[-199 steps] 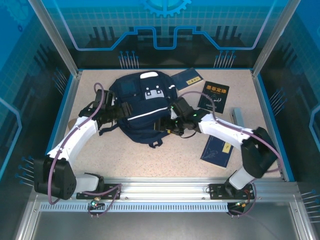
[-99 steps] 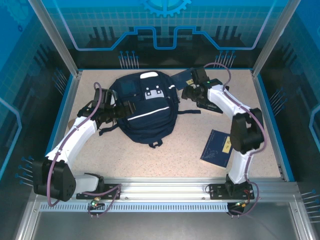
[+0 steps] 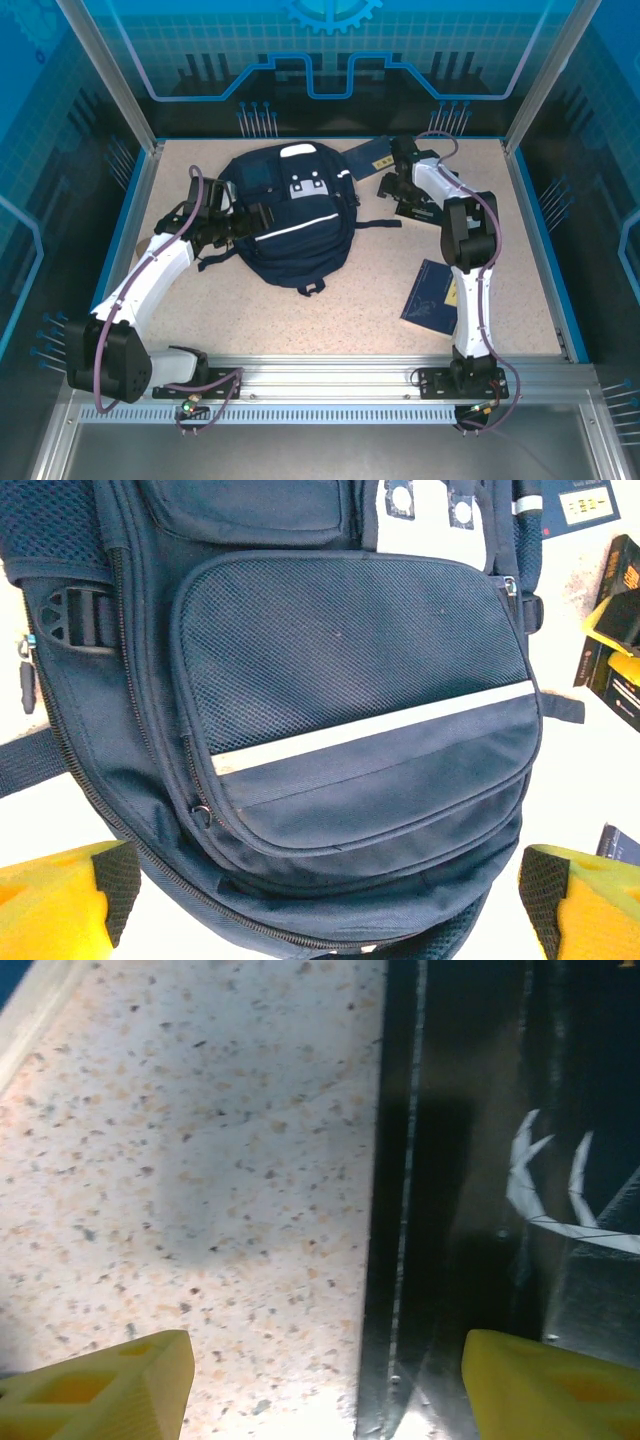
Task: Pack books, pencil case, and school supplies into a backpack
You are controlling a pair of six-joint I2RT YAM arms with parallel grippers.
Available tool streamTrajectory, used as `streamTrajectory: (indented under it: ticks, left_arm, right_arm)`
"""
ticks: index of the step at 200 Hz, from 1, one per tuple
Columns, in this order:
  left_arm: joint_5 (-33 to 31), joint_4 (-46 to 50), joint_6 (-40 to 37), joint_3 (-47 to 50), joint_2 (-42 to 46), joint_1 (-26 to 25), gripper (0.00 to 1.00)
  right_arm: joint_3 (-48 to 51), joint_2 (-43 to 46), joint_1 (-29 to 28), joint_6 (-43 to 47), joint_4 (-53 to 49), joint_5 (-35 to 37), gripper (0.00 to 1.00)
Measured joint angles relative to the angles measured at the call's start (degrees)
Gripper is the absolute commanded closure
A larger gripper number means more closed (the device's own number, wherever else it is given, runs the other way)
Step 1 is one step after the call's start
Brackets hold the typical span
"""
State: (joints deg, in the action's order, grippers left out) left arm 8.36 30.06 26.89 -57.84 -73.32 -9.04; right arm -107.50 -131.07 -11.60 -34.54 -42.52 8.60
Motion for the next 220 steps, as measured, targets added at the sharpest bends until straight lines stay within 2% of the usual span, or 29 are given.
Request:
streamTrajectory:
  ticks: [30, 63, 125, 180, 220]
  left_arm:
    - [1.9, -0.7, 0.1, 0.1, 0.0, 0.0, 0.01]
    - [2.8, -2.6, 0.2, 0.3, 0.0, -1.1, 0.01]
    - [3.0, -3.5, 1.0, 0.8, 0.0, -6.4, 0.01]
    - [2.5, -3.4, 2.8, 0.8, 0.0, -9.2, 0.02]
    - [2.3, -3.8, 4.6, 1.1, -0.1, -13.9, 0.05]
  right_arm:
    - [2.8, 1.6, 0.0, 0.1, 0.4, -4.1, 0.28]
    - [14.4, 9.1, -1.4, -2.4, 2.6, -10.8, 0.3]
    - [37.2, 23.1, -10.3, -12.6, 13.9, -20.3, 0.33]
    - [47.8, 29.4, -21.2, -23.8, 23.6, -24.0, 0.35]
    - [48.1, 32.5, -22.5, -23.1, 19.5, -22.6, 0.34]
